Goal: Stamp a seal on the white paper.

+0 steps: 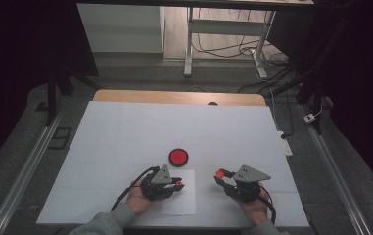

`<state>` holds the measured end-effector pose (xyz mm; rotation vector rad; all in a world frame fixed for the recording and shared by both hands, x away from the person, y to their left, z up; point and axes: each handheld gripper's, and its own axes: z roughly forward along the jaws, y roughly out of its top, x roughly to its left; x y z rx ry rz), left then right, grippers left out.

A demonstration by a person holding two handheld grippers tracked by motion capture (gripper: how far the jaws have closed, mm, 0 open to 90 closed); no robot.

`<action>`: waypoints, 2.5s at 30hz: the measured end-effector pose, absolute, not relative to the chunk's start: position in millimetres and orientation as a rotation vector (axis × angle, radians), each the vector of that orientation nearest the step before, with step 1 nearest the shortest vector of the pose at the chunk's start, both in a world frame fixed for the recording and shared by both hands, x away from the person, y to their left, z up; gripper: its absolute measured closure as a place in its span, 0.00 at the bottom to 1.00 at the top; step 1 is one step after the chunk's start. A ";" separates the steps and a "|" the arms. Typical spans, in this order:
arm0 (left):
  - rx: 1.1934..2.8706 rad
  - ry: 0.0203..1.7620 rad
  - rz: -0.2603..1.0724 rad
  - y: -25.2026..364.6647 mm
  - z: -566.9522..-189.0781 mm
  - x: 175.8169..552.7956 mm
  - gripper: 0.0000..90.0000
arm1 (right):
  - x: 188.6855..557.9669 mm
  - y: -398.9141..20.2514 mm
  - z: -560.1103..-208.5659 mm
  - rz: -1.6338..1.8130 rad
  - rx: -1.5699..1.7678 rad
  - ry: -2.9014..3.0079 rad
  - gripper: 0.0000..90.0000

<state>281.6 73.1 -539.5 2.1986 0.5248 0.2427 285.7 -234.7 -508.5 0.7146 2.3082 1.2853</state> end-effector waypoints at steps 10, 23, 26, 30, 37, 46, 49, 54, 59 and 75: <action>2.088 0.548 0.220 82.6 -526.0 284.4 0.80 | 286.2 -236.1 -508.1 1.295 0.716 2.305 0.71; 1.989 0.584 0.151 94.5 -507.3 284.6 0.80 | 286.3 -235.4 -508.3 1.295 0.711 2.305 0.71; 1.971 0.589 0.146 97.3 -502.8 284.6 0.80 | 286.4 -235.5 -508.3 1.291 0.713 2.308 0.71; 1.954 0.587 0.142 100.8 -497.1 284.2 0.80 | 286.5 -235.1 -508.4 1.289 0.715 2.309 0.71; 1.923 0.589 0.138 108.5 -487.9 284.9 0.80 | 286.2 -233.3 -508.9 1.292 0.711 2.313 0.71; 1.878 0.580 0.142 117.6 -469.2 283.5 0.80 | 286.8 -232.5 -509.3 1.289 0.709 2.316 0.71; 1.863 0.575 0.139 119.6 -465.1 284.0 0.80 | 287.7 -232.2 -509.6 1.299 0.715 2.309 0.71; 1.856 0.580 0.132 121.2 -464.4 287.1 0.80 | 289.2 -232.2 -510.0 1.299 0.717 2.319 0.71; 1.853 0.589 0.132 122.9 -464.6 287.9 0.80 | 289.9 -230.4 -511.7 1.297 0.715 2.326 0.71; 1.863 0.579 0.142 120.2 -463.2 286.0 0.80 | 283.7 -222.5 -508.5 1.298 0.673 2.324 0.71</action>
